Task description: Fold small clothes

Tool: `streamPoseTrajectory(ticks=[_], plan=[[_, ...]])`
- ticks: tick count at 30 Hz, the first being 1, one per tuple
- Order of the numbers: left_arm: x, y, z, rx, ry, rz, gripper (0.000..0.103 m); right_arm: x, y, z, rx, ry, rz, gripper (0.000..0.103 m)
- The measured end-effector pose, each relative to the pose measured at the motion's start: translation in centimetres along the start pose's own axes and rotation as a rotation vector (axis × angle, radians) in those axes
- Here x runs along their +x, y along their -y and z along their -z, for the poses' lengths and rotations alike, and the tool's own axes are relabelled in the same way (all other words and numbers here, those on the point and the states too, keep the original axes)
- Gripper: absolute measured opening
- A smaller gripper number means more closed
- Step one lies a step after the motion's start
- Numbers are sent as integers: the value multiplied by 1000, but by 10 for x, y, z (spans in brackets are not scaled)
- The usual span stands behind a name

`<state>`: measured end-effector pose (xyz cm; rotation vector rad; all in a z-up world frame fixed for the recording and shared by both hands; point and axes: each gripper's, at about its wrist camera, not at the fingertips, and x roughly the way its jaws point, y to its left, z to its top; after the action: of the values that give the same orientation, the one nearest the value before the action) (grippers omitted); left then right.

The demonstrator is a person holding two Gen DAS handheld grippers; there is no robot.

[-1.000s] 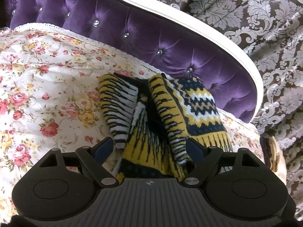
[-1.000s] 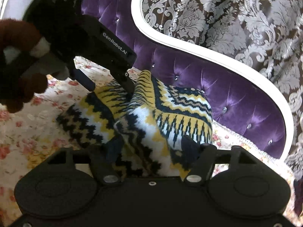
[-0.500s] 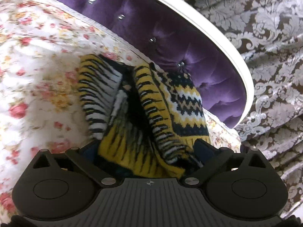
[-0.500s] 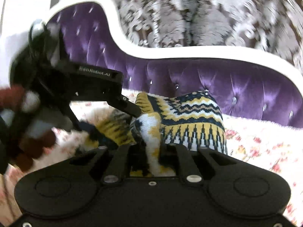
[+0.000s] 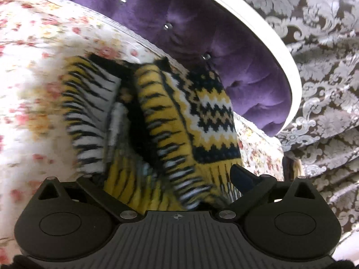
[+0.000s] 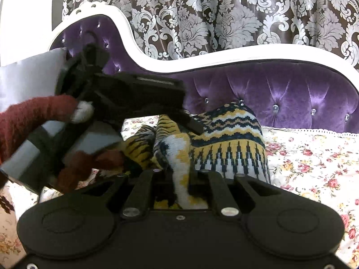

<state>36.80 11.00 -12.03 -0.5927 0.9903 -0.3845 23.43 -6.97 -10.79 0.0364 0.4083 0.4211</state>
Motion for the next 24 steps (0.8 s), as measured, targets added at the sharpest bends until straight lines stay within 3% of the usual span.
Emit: streamPoseTrajectory(ticks=[4, 8, 10, 13, 17, 20, 24], plan=[[-30, -18, -3, -47, 75, -60, 102, 0, 5, -2, 12, 4, -11, 15], [-51, -22, -7, -13, 166, -231, 101, 0, 5, -1, 23, -1, -17, 15], [-59, -16, -5, -20, 175, -197, 101, 0, 4, -1, 26, 0, -18, 15], [-60, 1, 1, -13, 151, -71, 102, 0, 4, -1, 28, -1, -20, 15], [-29, 17, 11, -32, 37, 53, 102, 0, 6, -2, 41, 1, -23, 15], [0, 19, 18, -36, -27, 56, 102, -1, 7, -2, 43, 0, -23, 15], [24, 12, 13, -90, -19, 86, 102, -2, 7, -3, 36, -1, -24, 15]])
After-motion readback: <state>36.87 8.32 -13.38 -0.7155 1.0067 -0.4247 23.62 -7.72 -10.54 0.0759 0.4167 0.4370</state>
